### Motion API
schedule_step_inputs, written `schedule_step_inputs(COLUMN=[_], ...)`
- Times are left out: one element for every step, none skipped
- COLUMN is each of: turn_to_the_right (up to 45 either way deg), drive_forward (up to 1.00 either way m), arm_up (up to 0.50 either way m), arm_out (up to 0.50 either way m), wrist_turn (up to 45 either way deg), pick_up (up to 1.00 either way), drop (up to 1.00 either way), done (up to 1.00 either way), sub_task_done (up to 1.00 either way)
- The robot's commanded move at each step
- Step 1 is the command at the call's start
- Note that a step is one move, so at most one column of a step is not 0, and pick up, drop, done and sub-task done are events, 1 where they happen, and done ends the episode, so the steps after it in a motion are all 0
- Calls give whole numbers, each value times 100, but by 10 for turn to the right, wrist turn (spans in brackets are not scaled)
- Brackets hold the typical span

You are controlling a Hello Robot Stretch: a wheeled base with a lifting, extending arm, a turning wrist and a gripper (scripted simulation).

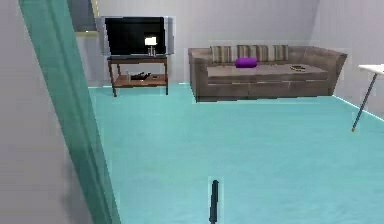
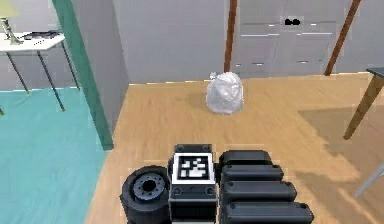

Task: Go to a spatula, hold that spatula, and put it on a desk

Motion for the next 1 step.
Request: schedule_step_inputs(turn_to_the_right=[120], drive_forward=[0], arm_up=[0], arm_out=[0], wrist_turn=[0], pick_up=[0], drop=[0], done=[0], sub_task_done=[0])
